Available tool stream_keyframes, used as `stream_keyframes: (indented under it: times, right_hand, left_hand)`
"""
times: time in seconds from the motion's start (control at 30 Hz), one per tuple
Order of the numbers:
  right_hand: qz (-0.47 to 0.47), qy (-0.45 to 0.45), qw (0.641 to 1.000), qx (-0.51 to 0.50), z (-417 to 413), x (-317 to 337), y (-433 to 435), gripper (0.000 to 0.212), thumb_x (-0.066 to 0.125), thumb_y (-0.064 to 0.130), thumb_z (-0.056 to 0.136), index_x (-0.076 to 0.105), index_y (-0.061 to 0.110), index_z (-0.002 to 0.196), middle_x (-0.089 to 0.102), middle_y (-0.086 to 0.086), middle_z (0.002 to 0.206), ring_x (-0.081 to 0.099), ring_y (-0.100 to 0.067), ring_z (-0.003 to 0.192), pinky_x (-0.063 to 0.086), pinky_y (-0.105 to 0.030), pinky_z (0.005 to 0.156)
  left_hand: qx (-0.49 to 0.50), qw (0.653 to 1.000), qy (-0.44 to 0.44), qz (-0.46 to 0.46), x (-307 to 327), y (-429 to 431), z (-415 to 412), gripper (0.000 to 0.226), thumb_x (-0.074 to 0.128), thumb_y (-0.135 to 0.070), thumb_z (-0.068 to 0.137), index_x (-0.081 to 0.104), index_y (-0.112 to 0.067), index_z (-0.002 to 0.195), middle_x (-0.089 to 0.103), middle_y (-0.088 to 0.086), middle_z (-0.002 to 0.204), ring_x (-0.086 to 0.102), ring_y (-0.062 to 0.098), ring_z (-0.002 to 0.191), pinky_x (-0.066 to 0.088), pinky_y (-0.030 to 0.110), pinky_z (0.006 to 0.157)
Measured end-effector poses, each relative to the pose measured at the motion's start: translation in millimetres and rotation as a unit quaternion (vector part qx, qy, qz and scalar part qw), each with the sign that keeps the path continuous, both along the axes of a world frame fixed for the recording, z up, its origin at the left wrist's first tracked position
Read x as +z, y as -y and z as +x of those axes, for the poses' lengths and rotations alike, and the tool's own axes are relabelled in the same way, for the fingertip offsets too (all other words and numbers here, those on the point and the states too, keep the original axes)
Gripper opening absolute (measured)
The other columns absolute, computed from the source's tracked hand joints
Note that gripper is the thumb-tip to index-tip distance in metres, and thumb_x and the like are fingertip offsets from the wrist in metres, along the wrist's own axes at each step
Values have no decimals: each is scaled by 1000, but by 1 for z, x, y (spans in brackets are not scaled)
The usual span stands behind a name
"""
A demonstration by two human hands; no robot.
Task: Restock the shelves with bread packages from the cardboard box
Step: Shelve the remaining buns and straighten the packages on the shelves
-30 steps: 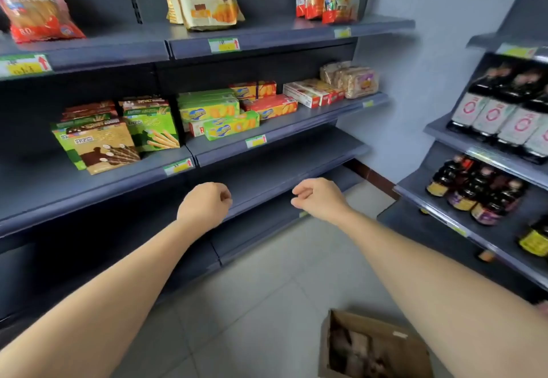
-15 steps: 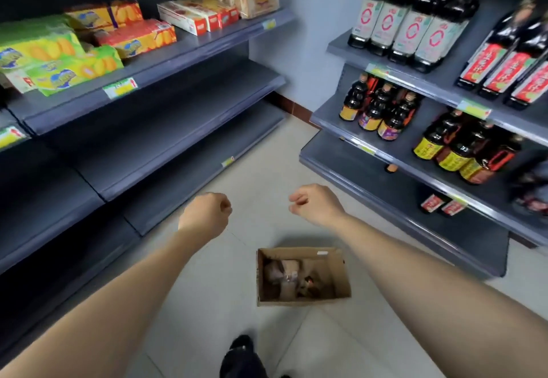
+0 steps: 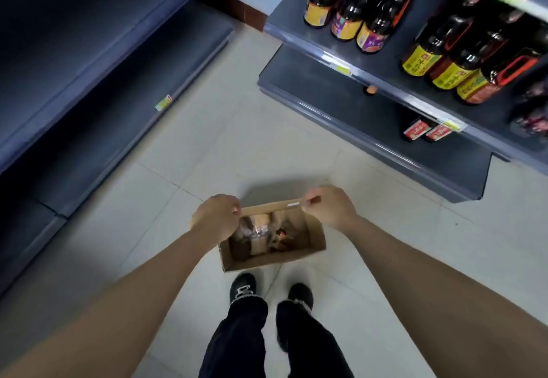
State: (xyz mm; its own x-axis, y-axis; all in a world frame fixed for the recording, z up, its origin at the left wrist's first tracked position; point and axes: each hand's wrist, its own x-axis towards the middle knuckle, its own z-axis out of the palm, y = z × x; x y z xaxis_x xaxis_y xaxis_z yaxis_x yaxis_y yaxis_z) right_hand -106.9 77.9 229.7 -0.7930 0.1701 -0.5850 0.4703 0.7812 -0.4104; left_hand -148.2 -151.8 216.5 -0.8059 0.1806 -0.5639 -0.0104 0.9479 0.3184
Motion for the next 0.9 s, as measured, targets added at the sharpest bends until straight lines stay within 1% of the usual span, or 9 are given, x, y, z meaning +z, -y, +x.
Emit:
stream_keyframes:
  times: [0.1,0.17,0.27,0.43,0.5,0.63,0.73,0.8,0.9]
  right_hand:
    - [-12,31,999,-18,-1,-47,-24,20,64,21,85,74,20,102,70,2,108,63,-19,101,48,-26,87]
    - [-17,54,998,-13,-1,-80,-38,21,65,21,83,75,22,101,70,5,109,62,-17,103,47,-25,87]
    - [-26,86,996,3,-1,-134,-55,21,66,22,83,74,21,103,70,4,109,63,-18,104,48,-28,90]
    - [-49,152,987,22,4,-232,-68,27,67,31,86,69,23,112,67,3,117,60,-18,110,48,-33,95]
    - [-55,170,984,24,5,-273,-71,28,66,33,86,68,24,113,66,3,118,60,-19,110,48,-34,96]
    - [-51,191,980,23,8,-359,-73,32,65,35,87,66,23,117,65,1,123,59,-21,115,47,-35,97]
    - [-68,218,974,9,13,-417,-69,39,66,32,89,63,18,125,61,-1,131,57,-21,120,45,-29,97]
    - [-74,240,968,5,16,-452,-64,45,66,30,89,58,16,131,58,-3,135,54,-22,123,43,-29,99]
    - [-74,278,957,-40,21,-499,-56,57,70,26,86,48,13,137,54,-5,136,50,-25,126,41,-33,102]
  left_hand:
    - [4,999,41,-12,-42,-28,-2,18,52,-24,92,65,-26,104,60,-3,114,56,22,106,49,32,80]
    - [9,999,49,-23,-72,-44,0,22,48,-21,94,65,-28,106,62,0,117,57,24,107,51,33,83]
    - [-5,997,65,-47,-122,-64,10,28,43,-19,97,64,-24,115,63,2,120,60,24,107,53,34,85]
    - [100,989,109,-28,-218,-80,25,24,49,-20,92,67,-29,106,63,0,117,60,23,99,48,30,72]
    - [99,986,131,-30,-263,-82,30,24,50,-18,93,66,-26,107,64,1,117,60,22,97,47,29,69]
    - [100,978,178,-47,-357,-83,40,24,49,-19,92,66,-19,109,63,7,120,60,29,106,51,34,84]
    - [130,965,221,-50,-419,-84,48,28,49,-18,94,67,-8,112,63,13,122,58,32,112,48,35,92]
    - [155,954,250,-58,-456,-81,53,31,49,-21,95,65,-3,115,63,17,121,59,33,111,47,35,90]
    - [213,933,285,-53,-506,-74,59,38,56,-33,90,64,-3,113,66,17,114,62,32,99,52,35,83]
